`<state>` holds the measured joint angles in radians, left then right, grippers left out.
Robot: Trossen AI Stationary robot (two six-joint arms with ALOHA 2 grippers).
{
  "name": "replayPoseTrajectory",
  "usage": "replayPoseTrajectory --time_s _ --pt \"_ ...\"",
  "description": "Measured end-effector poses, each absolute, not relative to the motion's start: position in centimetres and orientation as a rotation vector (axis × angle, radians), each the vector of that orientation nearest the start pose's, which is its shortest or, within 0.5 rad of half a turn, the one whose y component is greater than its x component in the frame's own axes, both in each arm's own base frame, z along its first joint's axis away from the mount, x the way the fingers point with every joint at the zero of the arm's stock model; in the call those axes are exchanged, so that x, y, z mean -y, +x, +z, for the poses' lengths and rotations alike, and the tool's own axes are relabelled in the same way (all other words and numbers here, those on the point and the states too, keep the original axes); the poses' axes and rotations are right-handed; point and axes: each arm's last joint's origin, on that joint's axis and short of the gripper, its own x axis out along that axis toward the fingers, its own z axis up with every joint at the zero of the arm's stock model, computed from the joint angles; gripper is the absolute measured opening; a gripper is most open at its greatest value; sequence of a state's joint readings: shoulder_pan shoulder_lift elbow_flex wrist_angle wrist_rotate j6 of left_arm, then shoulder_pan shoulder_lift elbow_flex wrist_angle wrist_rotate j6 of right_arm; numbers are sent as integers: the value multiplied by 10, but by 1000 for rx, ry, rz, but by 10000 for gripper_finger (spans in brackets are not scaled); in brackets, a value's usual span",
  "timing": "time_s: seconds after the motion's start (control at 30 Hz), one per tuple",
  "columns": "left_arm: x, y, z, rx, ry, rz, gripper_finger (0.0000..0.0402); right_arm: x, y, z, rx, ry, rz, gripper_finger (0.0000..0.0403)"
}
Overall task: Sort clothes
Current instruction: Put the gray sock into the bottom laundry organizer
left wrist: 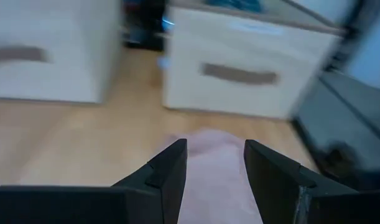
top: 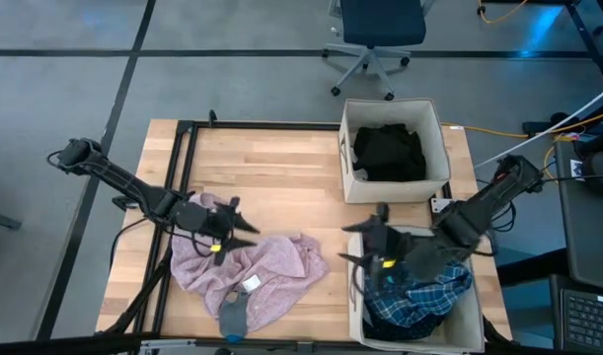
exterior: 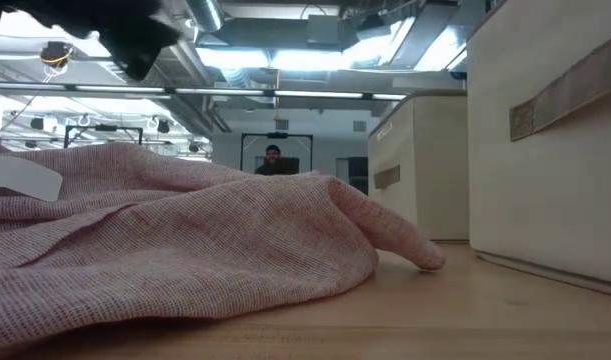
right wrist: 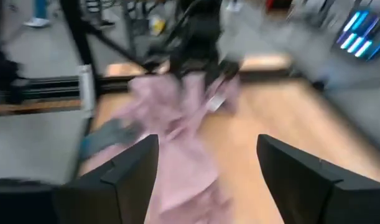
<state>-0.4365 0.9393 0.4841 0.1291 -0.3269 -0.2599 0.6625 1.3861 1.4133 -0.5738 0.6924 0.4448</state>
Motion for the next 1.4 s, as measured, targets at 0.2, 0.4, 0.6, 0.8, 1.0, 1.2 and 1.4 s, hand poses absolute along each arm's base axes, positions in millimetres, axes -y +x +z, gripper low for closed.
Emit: replayPoseTrajectory --time_s 0.2,0.4,0.6,0.8,1.0,1.2,1.4 --pt "98 172 219 -496 -250 -230 150 -160 289 358 -334 -151 -196 272" --pt "138 160 206 -596 -206 -399 150 -141 343 307 -428 -222 -303 271" --pt "167 167 211 -720 -202 -391 150 -122 381 276 -439 -159 -237 271" --pt "182 176 195 -898 -172 -323 150 -112 404 257 -421 -94 -129 271" --pt "186 182 176 -971 -192 -263 150 -107 412 243 -432 -89 -127 271" --pt "185 186 168 -997 -219 -223 150 -108 415 235 -445 -80 -125 271" --pt "183 190 168 -1015 -252 -244 103 -109 416 233 -447 -29 -127 271"
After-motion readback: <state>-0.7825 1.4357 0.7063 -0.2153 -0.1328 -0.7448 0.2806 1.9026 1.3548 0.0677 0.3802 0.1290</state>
